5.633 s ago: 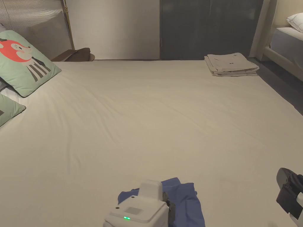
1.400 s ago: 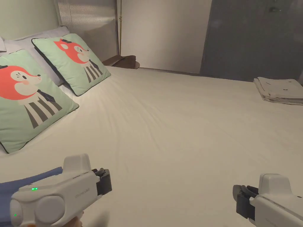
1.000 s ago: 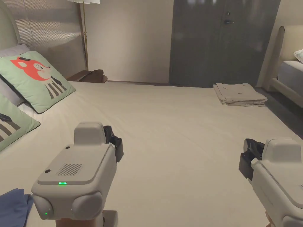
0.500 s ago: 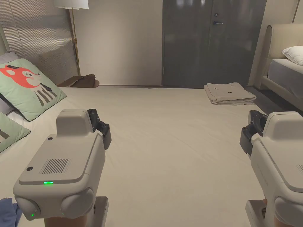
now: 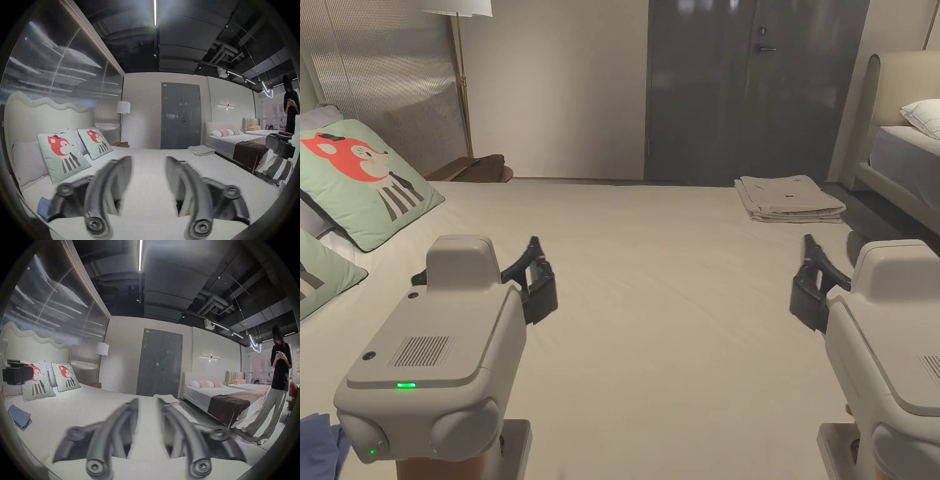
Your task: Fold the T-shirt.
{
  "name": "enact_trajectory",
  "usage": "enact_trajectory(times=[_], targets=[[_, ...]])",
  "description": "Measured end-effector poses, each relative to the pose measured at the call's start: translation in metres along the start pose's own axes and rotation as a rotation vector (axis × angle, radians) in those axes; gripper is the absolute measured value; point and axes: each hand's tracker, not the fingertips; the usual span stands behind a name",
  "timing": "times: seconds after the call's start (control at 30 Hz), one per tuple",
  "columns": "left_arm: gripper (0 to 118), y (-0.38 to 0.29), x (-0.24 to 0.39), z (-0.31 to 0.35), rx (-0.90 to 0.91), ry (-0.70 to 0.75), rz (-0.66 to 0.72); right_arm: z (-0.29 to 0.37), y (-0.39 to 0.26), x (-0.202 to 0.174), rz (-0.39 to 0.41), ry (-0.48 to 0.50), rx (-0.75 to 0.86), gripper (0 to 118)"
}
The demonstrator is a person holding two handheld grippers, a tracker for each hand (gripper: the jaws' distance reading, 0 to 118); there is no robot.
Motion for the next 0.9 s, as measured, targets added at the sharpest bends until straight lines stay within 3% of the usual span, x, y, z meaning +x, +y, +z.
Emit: enact_trajectory(times=[0.07, 0.1, 0.23, 0.9], targets=[[93, -0.001, 0.0, 0.0, 0.0, 0.0, 0.001, -0.0007, -0.0004, 0.0004, -0.006, 0.011, -0.004, 87], [99, -0.0013, -0.0001, 0.0002, -0.001, 0.001, 0.0, -0.0007, -0.0006, 0.0005, -0.01, 0.014, -0.003, 90], [110, -0.0018, 0.0, 0.0023, 0.011, 0.001, 0.007, -0.0014, -0.0012, 0.0018, -0.014, 0.009, 0.001, 111], [110, 0.0, -0.0021, 0.0087, 0.052, 0.011, 0.015, 0.0013, 0.002, 0.0021, -0.015, 0.02, 0.027, 113]])
